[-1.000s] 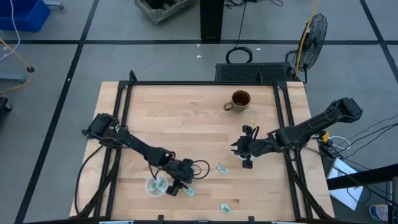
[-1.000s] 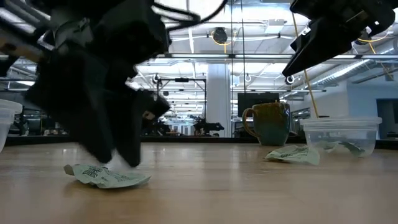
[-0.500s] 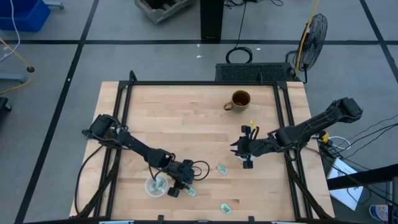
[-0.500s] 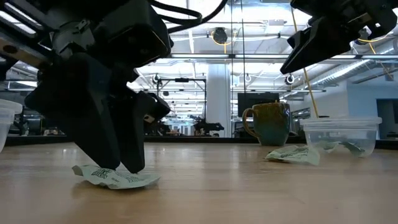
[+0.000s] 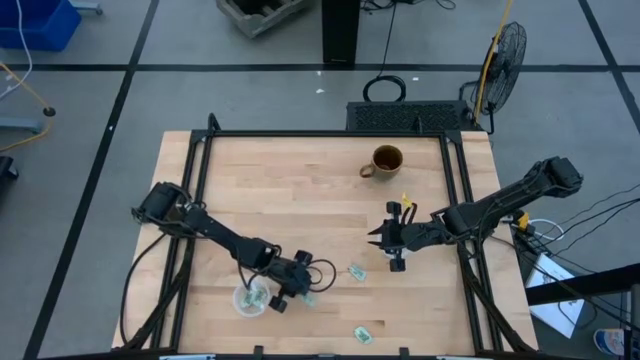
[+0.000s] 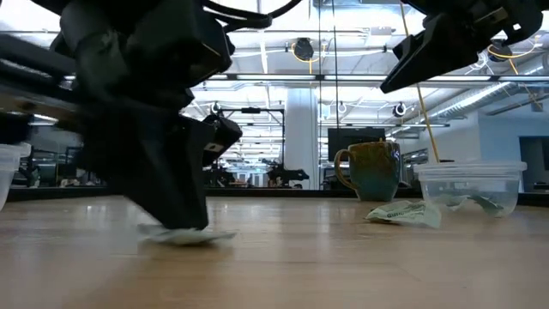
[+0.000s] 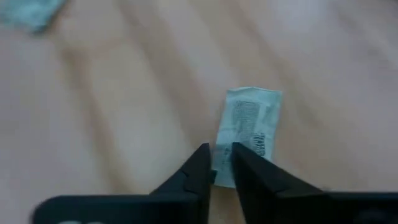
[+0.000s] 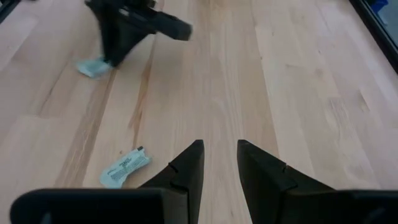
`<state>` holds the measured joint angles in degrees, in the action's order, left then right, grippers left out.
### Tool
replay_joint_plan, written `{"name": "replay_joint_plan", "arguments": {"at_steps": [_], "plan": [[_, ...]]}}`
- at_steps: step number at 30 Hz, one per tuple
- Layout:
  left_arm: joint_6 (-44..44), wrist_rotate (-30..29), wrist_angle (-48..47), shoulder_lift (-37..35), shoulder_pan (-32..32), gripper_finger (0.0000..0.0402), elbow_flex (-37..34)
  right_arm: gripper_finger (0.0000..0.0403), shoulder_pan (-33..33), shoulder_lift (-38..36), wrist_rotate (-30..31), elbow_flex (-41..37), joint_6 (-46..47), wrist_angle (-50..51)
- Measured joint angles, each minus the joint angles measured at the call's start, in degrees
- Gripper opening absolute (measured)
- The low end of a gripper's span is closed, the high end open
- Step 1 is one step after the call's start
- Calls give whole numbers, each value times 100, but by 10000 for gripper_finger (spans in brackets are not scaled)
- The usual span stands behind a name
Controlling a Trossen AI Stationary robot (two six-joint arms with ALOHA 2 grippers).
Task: Pick and place Stevia / Truvia into bins
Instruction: Put the stevia packet into the bottom transparent container
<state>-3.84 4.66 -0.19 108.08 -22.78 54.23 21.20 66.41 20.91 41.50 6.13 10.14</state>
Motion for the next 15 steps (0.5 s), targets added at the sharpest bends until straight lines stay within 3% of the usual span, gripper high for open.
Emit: {"name": "replay_joint_plan", "arguments": {"at_steps": [4, 10, 15], "plan": [[-276, -337, -421, -296, 152, 9, -18, 89, 0, 0, 0, 0, 0, -34], [-527, -735, -1149, -804, 516, 5, -21, 89, 1, 0, -2, 0, 0, -54], [-622, -724, -1513, -1592, 679, 6, -12, 89, 0, 0, -1, 0, 0, -93]]}}
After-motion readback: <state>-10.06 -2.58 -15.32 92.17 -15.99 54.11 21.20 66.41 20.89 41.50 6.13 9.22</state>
